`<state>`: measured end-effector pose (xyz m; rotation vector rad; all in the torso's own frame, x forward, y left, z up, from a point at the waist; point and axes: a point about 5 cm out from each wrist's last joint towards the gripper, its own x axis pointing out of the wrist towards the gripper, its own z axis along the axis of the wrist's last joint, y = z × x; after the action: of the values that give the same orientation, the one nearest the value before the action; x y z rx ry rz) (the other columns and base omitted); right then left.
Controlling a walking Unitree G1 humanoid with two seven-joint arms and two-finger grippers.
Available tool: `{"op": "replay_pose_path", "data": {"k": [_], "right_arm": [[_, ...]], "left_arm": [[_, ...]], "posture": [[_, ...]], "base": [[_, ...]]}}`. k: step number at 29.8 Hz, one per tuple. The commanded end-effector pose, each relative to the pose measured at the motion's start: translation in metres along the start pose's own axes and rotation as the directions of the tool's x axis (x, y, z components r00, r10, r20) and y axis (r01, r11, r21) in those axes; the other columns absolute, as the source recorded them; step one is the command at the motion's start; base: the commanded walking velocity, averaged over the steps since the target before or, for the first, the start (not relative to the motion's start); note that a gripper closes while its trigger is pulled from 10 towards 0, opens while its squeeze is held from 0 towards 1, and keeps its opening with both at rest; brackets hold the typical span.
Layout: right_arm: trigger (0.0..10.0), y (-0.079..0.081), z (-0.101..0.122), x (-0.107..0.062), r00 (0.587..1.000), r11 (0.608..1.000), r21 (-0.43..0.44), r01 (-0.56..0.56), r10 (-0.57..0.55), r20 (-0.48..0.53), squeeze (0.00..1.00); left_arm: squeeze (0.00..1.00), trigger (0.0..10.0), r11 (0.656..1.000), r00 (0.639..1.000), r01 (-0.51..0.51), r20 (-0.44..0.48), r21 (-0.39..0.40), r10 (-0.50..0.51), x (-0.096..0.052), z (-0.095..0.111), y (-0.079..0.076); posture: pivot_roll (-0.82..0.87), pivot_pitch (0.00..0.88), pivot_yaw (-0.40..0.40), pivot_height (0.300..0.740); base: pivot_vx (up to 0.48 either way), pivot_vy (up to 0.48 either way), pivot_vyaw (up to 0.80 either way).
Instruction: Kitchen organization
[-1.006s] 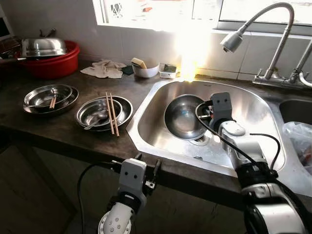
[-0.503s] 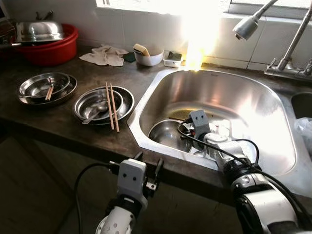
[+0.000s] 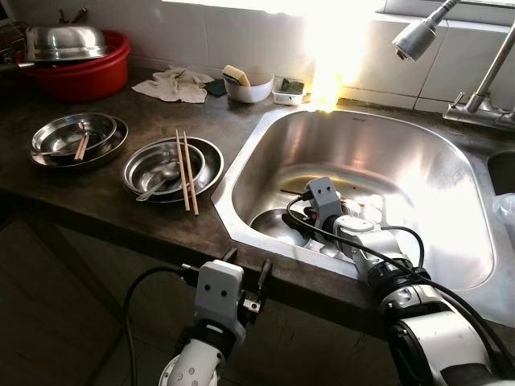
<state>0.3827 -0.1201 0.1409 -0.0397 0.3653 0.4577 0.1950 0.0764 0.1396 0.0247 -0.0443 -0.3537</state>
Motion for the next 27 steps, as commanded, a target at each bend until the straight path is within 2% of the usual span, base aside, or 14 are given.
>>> {"op": "replay_pose_path", "data": {"k": [1,2,3,4,9,12,16,17,18,21,27], "right_arm": [[10.0,-0.001,0.005,-0.002,0.999,1.000,0.021,0.013,-0.014,0.051,1.00],[10.0,-0.002,0.007,-0.005,0.996,0.999,0.027,0.021,-0.023,0.083,0.04],[10.0,-0.002,0.007,-0.005,0.996,0.999,0.027,0.021,-0.023,0.083,0.04],[10.0,-0.003,0.012,-0.009,0.991,0.999,0.044,0.031,-0.037,0.132,0.00],[10.0,-0.005,0.031,-0.037,0.928,0.988,0.045,0.148,-0.154,0.338,0.00],[10.0,-0.001,0.036,-0.059,0.882,0.976,-0.028,0.217,-0.184,0.434,0.00],[10.0,0.013,0.037,-0.088,0.816,0.963,0.004,0.268,-0.229,0.531,0.00],[10.0,0.013,0.037,-0.088,0.816,0.963,0.004,0.268,-0.229,0.531,0.00],[10.0,0.022,0.032,-0.099,0.800,0.959,-0.001,0.282,-0.235,0.552,0.00],[10.0,0.033,0.022,-0.114,0.773,0.951,0.003,0.310,-0.254,0.582,0.00],[10.0,0.037,0.000,-0.130,0.764,0.930,0.034,0.366,-0.322,0.559,0.00]], "left_arm": [[0.00,10.0,1.000,0.994,0.001,-0.107,-0.002,-0.002,-0.001,-0.020,0.001],[0.00,10.0,1.000,0.994,0.000,-0.108,0.000,0.000,0.000,-0.021,0.002],[0.00,10.0,1.000,0.994,0.000,-0.108,0.000,0.000,0.000,-0.021,0.002],[0.00,10.0,1.000,0.994,-0.001,-0.108,0.002,0.001,0.000,-0.021,0.002],[0.00,10.0,1.000,0.995,-0.003,-0.101,0.011,0.004,0.004,-0.023,0.006],[0.00,10.0,1.000,0.995,-0.004,-0.099,0.019,0.006,0.006,-0.024,0.008],[0.00,10.0,0.999,0.996,-0.010,-0.089,0.030,0.013,0.008,-0.024,0.012],[0.00,10.0,0.999,0.996,-0.010,-0.089,0.030,0.013,0.008,-0.024,0.012],[0.00,10.0,0.999,0.996,-0.012,-0.085,0.033,0.014,0.008,-0.024,0.013],[0.00,10.0,0.999,0.996,-0.014,-0.082,0.034,0.017,0.006,-0.025,0.014],[0.00,10.0,0.999,0.997,-0.019,-0.078,0.042,0.022,0.003,-0.025,0.015]], "posture": [[0.04,0.137,-0.050,0.740],[0.04,0.128,-0.047,0.740],[0.04,0.128,-0.047,0.740],[0.04,0.115,-0.046,0.740],[0.03,0.089,-0.032,0.740],[0.02,0.076,-0.025,0.740],[0.01,0.057,-0.017,0.740],[0.01,0.057,-0.017,0.740],[0.01,0.053,-0.015,0.740],[0.01,0.043,-0.009,0.740],[0.01,0.024,-0.006,0.740]], "base": [[0.000,0.000,0.00],[0.000,0.000,0.00],[0.000,0.000,0.00],[0.000,0.000,0.00],[0.000,0.000,0.00],[0.000,0.000,0.00],[0.000,0.000,0.00],[0.000,0.000,0.00],[0.000,0.000,0.00],[0.000,0.000,0.00],[0.000,0.000,0.00]]}}
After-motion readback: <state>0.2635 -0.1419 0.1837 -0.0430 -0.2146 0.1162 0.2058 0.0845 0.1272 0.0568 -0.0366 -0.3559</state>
